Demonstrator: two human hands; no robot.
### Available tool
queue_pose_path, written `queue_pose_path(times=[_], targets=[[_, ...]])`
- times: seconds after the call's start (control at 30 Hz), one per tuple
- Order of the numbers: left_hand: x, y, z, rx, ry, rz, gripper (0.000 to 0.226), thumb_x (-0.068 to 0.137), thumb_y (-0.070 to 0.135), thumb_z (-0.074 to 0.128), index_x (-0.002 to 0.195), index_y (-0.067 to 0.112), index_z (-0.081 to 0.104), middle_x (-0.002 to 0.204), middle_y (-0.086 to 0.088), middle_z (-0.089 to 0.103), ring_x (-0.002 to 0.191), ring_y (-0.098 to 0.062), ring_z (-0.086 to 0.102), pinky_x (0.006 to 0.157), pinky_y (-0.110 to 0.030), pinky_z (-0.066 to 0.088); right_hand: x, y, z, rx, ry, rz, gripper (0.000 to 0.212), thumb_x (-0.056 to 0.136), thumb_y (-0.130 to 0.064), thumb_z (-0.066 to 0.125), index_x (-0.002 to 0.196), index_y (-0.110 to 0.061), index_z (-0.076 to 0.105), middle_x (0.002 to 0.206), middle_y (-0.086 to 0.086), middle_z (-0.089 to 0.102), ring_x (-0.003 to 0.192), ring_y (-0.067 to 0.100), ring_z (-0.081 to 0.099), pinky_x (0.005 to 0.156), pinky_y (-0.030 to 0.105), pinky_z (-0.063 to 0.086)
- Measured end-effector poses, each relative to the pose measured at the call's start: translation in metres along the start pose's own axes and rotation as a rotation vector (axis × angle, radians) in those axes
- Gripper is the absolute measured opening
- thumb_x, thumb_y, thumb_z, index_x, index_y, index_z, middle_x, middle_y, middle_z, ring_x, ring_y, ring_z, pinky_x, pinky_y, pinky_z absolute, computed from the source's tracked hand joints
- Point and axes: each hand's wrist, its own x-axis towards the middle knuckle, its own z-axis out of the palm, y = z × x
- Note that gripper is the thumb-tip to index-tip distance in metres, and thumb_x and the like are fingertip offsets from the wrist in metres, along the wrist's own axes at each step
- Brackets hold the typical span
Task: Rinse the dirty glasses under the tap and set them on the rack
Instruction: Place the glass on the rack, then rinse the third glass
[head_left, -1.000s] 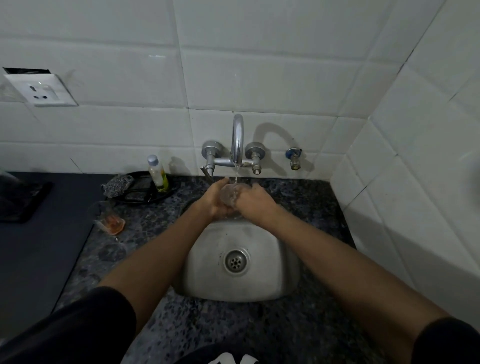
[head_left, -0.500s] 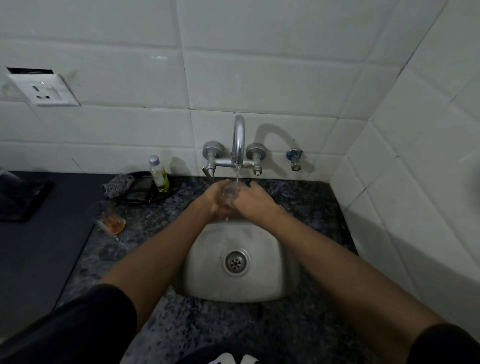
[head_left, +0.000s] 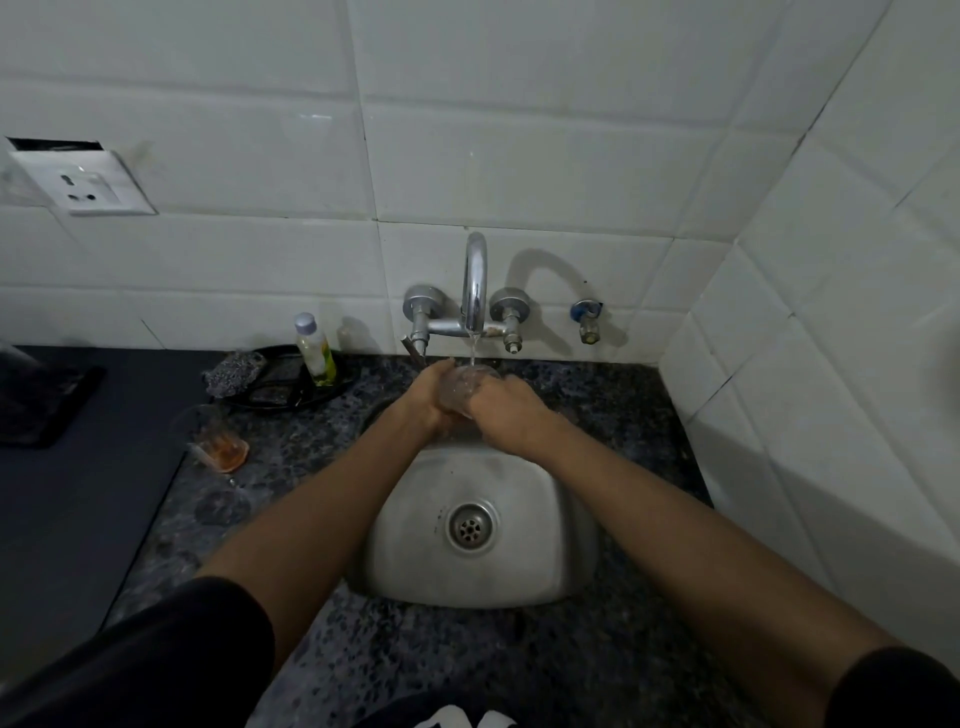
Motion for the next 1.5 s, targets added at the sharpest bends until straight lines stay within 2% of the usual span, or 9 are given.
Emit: queue_pose_path(times=[0.17,0.3,0.43,0.63,0.87,1.07,1.2,1.33,1.5], targets=[[-0.003,-0.01,-0.004,-0.015,-0.078,0.054,0.055,0.106,0.035,0.034,0.102,-0.008,0.067,0.093,-0.021,0.073,0.08,-0.031,0.074,0.083,-0.041,0.05,0.006,-0.008,0.0,0.396,-0.077,0.12,0.053,0.093,-0.028,0.065,0.145,-0.019,0.057,0.143,0.01,0.06,0.13,0.03,0.058,0.104,0.042,0.051],[-0.001,-0.009,-0.01,-0.073,-0.143,0.011,0.054,0.102,0.04,0.032,0.109,-0.001,0.066,0.104,-0.02,0.072,0.097,-0.031,0.068,0.097,-0.042,0.05,0.001,-0.008,-0.004,-0.002,-0.076,-0.023,0.06,0.098,-0.02,0.063,0.155,-0.015,0.042,0.156,0.01,0.047,0.14,0.03,0.049,0.112,0.045,0.043],[0.0,-0.003,-0.007,0.007,-0.05,-0.007,0.055,0.104,0.043,0.034,0.093,0.002,0.07,0.085,-0.016,0.075,0.087,-0.03,0.065,0.077,-0.04,0.051,-0.001,-0.005,-0.004,-0.389,0.193,-0.22,0.052,0.105,-0.016,0.051,0.155,-0.011,0.039,0.159,0.009,0.045,0.145,0.024,0.044,0.126,0.052,0.024],[0.001,-0.009,-0.008,-0.079,-0.071,0.075,0.043,0.103,0.024,0.035,0.078,0.004,0.063,0.065,-0.012,0.067,0.058,-0.024,0.069,0.06,-0.029,0.055,0.004,-0.01,-0.005,0.327,-0.038,0.019,0.032,0.103,-0.022,0.057,0.132,-0.008,0.063,0.125,0.016,0.068,0.116,0.035,0.065,0.091,0.04,0.051],[-0.005,-0.004,-0.005,-0.017,-0.09,-0.01,0.057,0.104,0.036,0.035,0.079,-0.002,0.072,0.081,-0.018,0.071,0.082,-0.031,0.063,0.08,-0.041,0.048,-0.008,0.001,0.007,-0.379,0.138,-0.267,0.05,0.103,-0.011,0.052,0.152,-0.017,0.046,0.158,0.009,0.047,0.146,0.026,0.041,0.116,0.048,0.036],[-0.003,-0.01,-0.008,-0.005,-0.036,0.03,0.05,0.109,0.025,0.029,0.075,0.003,0.057,0.055,-0.01,0.063,0.048,-0.02,0.065,0.048,-0.023,0.052,-0.012,0.015,0.021,0.468,0.347,-0.271,0.029,0.093,-0.025,0.072,0.12,-0.018,0.074,0.128,0.005,0.07,0.117,0.023,0.065,0.1,0.042,0.054],[-0.002,-0.015,-0.014,-0.129,-0.035,0.066,0.055,0.107,0.04,0.028,0.11,-0.004,0.06,0.095,-0.024,0.071,0.089,-0.033,0.067,0.082,-0.042,0.053,-0.019,0.016,0.025,0.831,0.769,-0.099,0.013,0.096,-0.023,0.072,0.103,-0.013,0.07,0.103,-0.002,0.062,0.093,0.011,0.062,0.077,0.029,0.056],[-0.006,-0.023,-0.013,-0.116,-0.027,0.161,0.062,0.108,0.045,0.031,0.112,-0.011,0.058,0.095,-0.029,0.071,0.085,-0.037,0.069,0.079,-0.045,0.05,-0.006,0.014,0.038,0.918,0.399,0.213,0.041,0.098,-0.054,0.062,0.119,-0.018,0.065,0.12,0.002,0.057,0.104,0.013,0.061,0.087,0.03,0.053],[0.014,-0.03,-0.029,-0.08,0.15,0.371,0.059,0.067,0.041,0.085,0.107,0.003,0.067,0.101,-0.022,0.064,0.091,-0.033,0.066,0.089,-0.049,0.057,-0.009,0.012,0.033,1.056,0.023,0.202,0.047,0.088,-0.066,0.061,0.114,-0.027,0.068,0.108,-0.003,0.073,0.099,0.016,0.071,0.09,0.042,0.058]])
